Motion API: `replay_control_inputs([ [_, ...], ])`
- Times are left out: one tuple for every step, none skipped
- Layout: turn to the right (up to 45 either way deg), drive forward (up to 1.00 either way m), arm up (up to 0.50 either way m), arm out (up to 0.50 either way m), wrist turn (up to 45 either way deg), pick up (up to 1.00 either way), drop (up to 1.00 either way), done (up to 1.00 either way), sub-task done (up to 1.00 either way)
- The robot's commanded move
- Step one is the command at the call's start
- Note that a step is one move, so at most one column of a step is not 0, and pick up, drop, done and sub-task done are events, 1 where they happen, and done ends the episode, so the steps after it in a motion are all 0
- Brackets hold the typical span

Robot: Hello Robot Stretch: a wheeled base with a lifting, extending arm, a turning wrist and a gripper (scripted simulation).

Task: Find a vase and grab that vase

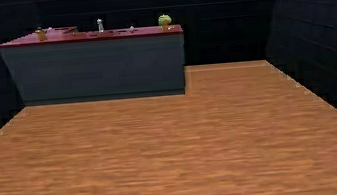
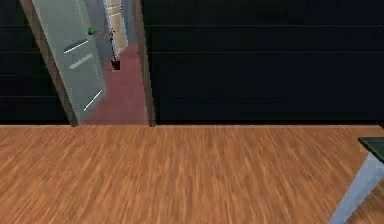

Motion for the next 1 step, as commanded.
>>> replay_control_inputs([
  [45.0, 0.0, 0.0, 0.0, 0.0, 0.0, 0.0, 0.0, 0.0],
])
